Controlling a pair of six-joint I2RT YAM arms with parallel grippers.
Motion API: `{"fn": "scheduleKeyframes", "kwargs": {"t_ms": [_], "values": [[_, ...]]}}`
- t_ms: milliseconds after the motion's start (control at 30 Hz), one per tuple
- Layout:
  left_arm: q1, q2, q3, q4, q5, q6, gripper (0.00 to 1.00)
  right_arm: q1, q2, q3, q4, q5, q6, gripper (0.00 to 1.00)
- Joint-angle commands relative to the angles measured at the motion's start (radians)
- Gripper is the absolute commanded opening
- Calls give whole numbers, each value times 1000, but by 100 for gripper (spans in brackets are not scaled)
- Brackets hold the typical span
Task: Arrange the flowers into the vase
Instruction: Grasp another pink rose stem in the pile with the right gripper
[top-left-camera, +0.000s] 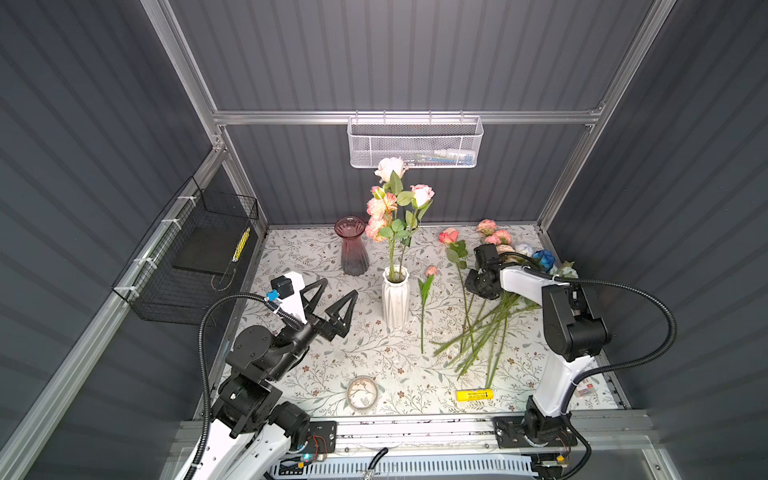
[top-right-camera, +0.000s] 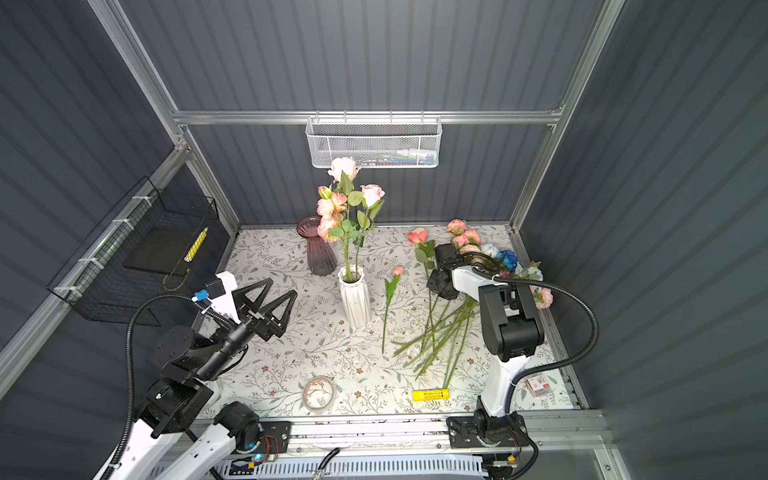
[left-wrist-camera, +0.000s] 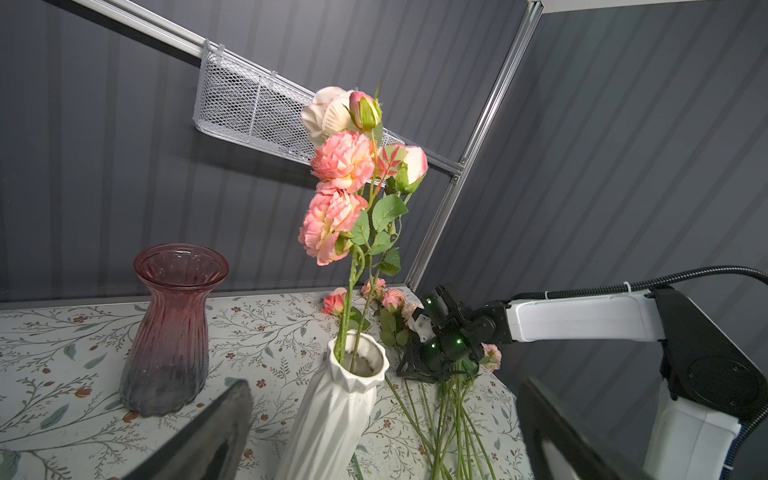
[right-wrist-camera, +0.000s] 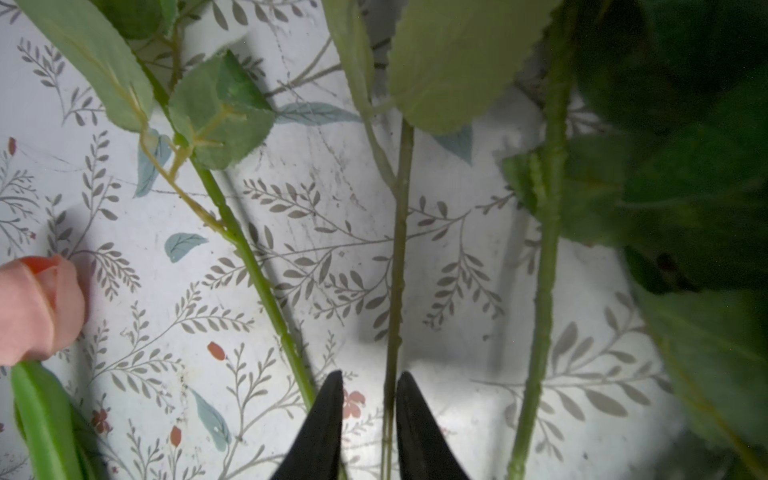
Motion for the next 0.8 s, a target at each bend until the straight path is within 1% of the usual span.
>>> {"fn": "scheduleKeyframes", "kwargs": {"t_ms": [0,233,400,467,633,767], "values": [[7,-14,8,-12,-14,17,100,-3,25,41,-77,-3,-30,24],[7,-16,14,-15,-20,15,100,-3,60,100,-141,-26,-69,21],[7,-14,17,-15,-23,14,100,-4,65,108,-151,-41,-89,6],[7,-10,20,-14,-21,13,100,-6,50,84,-112,-60,-98,0],[7,1,27,-14,-16,11,100,-4,-48,-1,32,-108,-107,0],[7,0,32,-12,-14,11,100,-4,-194,-104,157,-122,-99,0]]}}
